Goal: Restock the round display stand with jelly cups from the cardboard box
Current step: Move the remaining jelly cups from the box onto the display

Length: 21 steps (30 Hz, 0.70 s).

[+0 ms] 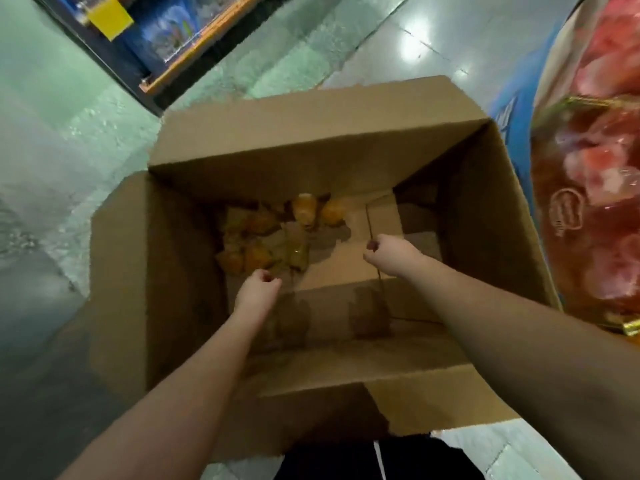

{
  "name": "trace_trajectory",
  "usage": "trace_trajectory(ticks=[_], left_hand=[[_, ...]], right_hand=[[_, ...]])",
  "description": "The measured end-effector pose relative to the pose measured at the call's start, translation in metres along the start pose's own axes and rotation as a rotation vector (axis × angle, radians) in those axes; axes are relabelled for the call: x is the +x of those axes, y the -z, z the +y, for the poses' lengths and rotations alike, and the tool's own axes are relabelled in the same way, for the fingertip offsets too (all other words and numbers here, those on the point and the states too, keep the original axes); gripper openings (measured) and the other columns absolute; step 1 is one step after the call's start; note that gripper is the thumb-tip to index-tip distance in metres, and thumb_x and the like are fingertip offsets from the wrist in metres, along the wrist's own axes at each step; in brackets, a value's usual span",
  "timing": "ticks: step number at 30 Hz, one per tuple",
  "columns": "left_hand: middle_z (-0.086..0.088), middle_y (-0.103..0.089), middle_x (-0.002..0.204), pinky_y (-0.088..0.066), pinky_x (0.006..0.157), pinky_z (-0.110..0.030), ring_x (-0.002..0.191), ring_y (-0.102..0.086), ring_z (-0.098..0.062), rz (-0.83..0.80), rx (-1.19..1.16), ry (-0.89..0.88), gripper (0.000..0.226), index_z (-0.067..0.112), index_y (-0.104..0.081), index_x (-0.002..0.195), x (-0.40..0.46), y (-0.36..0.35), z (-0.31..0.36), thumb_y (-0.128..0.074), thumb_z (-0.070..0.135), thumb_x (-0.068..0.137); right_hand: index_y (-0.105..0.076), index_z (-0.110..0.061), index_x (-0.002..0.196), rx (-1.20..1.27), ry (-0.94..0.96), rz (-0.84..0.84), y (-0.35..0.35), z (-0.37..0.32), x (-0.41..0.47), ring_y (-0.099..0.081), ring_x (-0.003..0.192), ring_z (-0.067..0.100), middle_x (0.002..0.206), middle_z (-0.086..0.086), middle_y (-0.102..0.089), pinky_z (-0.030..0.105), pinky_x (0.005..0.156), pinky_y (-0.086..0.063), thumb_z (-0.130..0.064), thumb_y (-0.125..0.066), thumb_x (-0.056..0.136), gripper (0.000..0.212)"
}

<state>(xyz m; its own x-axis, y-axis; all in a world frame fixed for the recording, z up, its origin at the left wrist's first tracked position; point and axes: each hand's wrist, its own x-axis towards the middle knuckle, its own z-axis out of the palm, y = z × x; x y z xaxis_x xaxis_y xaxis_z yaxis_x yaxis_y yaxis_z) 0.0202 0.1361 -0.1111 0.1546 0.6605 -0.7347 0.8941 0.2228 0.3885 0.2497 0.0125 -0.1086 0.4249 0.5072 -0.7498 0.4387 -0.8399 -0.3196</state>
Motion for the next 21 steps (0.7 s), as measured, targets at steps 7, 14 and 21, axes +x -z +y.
trace_trajectory(ticks=[7, 14, 21], left_hand=[[-0.007, -0.021, 0.161, -0.027, 0.119, -0.047, 0.149, -0.019, -0.027, -0.050, 0.259, -0.162, 0.064, 0.022, -0.030, 0.153, 0.059, -0.039, 0.018, -0.059, 0.031, 0.097], [-0.006, -0.013, 0.164, -0.010, 0.121, -0.046, 0.151, -0.007, -0.031, -0.141, 0.780, -0.316, 0.095, 0.020, -0.011, 0.158, 0.106, -0.043, 0.023, -0.072, 0.025, 0.086], [-0.008, -0.035, 0.154, -0.018, 0.117, -0.045, 0.142, -0.025, -0.032, -0.054, 0.973, -0.471, 0.080, 0.017, -0.021, 0.154, 0.131, -0.041, 0.003, -0.063, 0.014, 0.086]], right_hand=[[-0.040, -0.022, 0.145, -0.493, 0.201, 0.138, -0.016, -0.043, 0.089, -0.034, 0.138, 0.029, 0.151, 0.004, -0.036, 0.047, 0.108, -0.037, -0.019, -0.055, 0.095, 0.052], [-0.029, -0.020, 0.152, -0.860, 0.368, 0.162, -0.032, -0.065, 0.144, -0.021, 0.145, 0.028, 0.159, 0.001, -0.025, 0.047, 0.112, -0.025, -0.017, -0.043, 0.098, 0.056], [-0.026, -0.017, 0.154, -0.975, 0.167, 0.165, -0.052, -0.053, 0.137, -0.023, 0.142, 0.033, 0.157, 0.010, -0.022, 0.051, 0.116, -0.021, -0.014, -0.055, 0.094, 0.066]])
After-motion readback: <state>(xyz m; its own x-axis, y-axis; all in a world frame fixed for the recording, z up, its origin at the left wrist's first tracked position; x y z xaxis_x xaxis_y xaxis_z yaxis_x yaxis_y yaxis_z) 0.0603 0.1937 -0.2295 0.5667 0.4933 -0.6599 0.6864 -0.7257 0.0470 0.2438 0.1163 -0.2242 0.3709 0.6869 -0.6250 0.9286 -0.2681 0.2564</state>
